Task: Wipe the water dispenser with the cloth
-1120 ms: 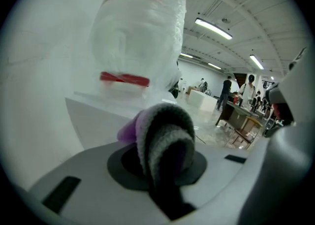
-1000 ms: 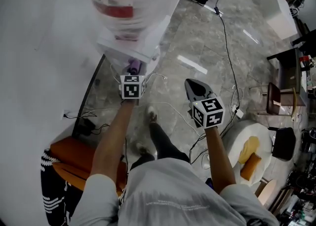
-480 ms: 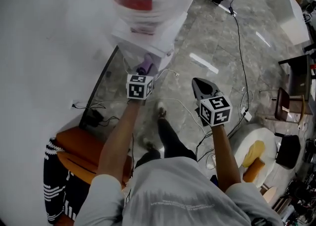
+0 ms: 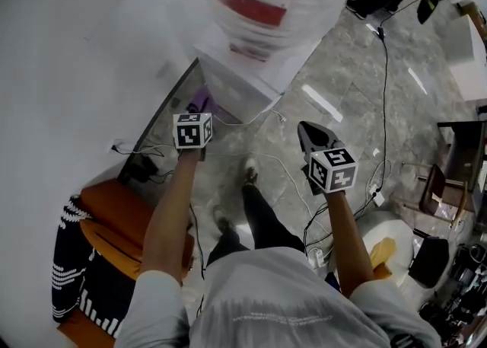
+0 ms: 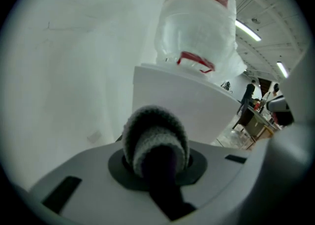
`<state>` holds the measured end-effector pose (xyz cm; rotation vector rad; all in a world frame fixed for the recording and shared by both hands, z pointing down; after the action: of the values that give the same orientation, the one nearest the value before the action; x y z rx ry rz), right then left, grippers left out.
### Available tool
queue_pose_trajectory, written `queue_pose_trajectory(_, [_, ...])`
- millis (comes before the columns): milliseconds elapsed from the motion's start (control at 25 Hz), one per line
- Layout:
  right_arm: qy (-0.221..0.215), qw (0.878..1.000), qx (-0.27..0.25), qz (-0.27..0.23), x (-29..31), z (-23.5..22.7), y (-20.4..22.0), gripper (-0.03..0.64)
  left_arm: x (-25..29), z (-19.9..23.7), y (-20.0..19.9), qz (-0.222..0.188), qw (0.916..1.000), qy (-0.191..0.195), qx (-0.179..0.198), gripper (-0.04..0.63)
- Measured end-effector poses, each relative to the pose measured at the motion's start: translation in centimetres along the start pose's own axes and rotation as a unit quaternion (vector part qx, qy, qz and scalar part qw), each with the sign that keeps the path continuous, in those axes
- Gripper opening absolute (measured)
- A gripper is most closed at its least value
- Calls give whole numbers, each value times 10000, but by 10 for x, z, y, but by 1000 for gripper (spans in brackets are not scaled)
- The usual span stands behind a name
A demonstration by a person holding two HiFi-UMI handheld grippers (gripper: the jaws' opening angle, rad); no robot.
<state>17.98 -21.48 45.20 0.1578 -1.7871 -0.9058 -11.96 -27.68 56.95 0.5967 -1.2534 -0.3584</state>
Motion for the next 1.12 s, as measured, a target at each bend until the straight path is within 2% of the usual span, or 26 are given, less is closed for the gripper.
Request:
queue_pose_trajectory(120, [-10, 9999, -53, 137, 22, -7, -10, 8, 22, 24, -4, 98, 9996, -185, -181, 55])
queue_pose_trajectory(320, [-77, 9989, -97, 459, 60, -16, -7, 8, 77, 57, -8, 226, 9981, -211, -541, 55])
queue_pose_trajectory(440, [-110, 9977, -96, 659, 80, -22, -1, 8, 113, 77, -4, 231, 9944, -195, -1017, 55])
queue_pose_trajectory(520, [-88, 9971, -69, 751, 90, -29, 0, 8, 133, 80, -3, 161, 9917, -58, -1277, 55])
queue_pose_trajectory(680, [-86, 9969, -25, 788, 104, -36, -2, 8, 152, 76, -7, -30, 9888, 253, -1468, 55])
queue_pose_trajectory(880, [-101, 9968, 54, 788, 109, -37, 7, 8, 159, 68, -2, -342, 9754, 637, -2081, 55])
queue_pose_trajectory(1120, [-50, 9963, 249, 815, 103, -32, 32, 8, 164, 29, 16, -201, 9740, 1179, -1925, 55])
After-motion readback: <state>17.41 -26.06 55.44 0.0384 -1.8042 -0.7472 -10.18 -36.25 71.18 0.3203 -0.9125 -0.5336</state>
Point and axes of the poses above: the fingertips, and each gripper's own axes: x forward along the fingers, z to its left, y out of its underside, the point moved 6 cm from there along -x, backward along the fingers, and after that the axes turned 10 degrees about z, right-handed, at the moved point
